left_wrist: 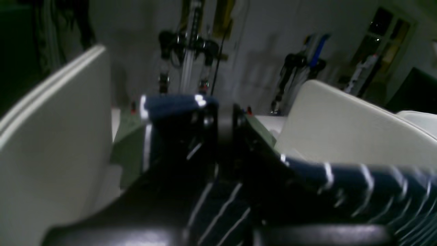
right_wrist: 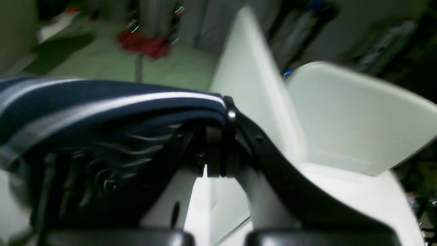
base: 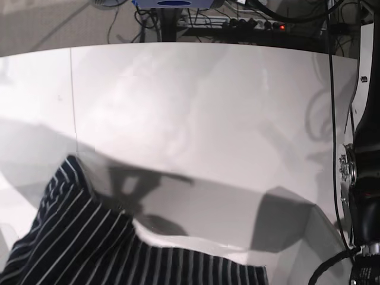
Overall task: Layout the t-shirt on the table in an organized manner, then fold the t-shirt properly
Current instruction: 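Lift the held shirt hem high with the left gripper, then lower the shirt onto the table and release with the left gripper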
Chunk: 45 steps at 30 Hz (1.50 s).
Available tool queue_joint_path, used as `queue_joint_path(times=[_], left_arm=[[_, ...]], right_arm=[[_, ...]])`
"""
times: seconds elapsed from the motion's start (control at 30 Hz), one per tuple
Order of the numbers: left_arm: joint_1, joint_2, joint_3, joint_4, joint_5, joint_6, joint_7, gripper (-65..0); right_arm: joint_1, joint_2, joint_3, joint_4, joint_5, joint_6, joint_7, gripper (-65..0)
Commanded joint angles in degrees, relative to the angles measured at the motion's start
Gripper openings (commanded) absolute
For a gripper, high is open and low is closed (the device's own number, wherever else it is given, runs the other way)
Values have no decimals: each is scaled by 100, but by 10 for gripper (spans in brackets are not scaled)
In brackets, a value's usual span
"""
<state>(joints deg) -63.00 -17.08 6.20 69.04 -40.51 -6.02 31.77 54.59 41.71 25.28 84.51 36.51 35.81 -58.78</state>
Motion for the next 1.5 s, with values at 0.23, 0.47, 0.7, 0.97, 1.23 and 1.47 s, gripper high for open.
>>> queue_joint_path(times=[0.23, 0.47, 0.7, 0.97, 1.23, 1.47], left_arm=[[2384, -468, -255, 1716, -15, 18, 115, -650], [4749, -476, -1195, 2666, 12, 9, 151, -650], [6305, -846, -1213, 2481, 12, -18, 142, -650], [7412, -942, -1213, 2376, 1330, -26, 115, -650], [7922, -942, -1213, 2367, 1770, -26, 107, -650], [7913, -951, -1231, 2165, 1770, -18, 362, -650]], right_arm=[[-2624, -466, 1424, 1057, -51, -25, -500, -648], [-5050, -1943, 2426, 1962, -42, -25, -623, -648], [-6430, -3077, 2426, 2050, -69, -25, -368, -648], [-7555, -3525, 2417, 1927, -78, -25, -60, -648], [-7854, -3631, 2400, 890, -78, 28, -51, -648], [-7933, -3683, 2057, 749, -34, 10, -174, -551]])
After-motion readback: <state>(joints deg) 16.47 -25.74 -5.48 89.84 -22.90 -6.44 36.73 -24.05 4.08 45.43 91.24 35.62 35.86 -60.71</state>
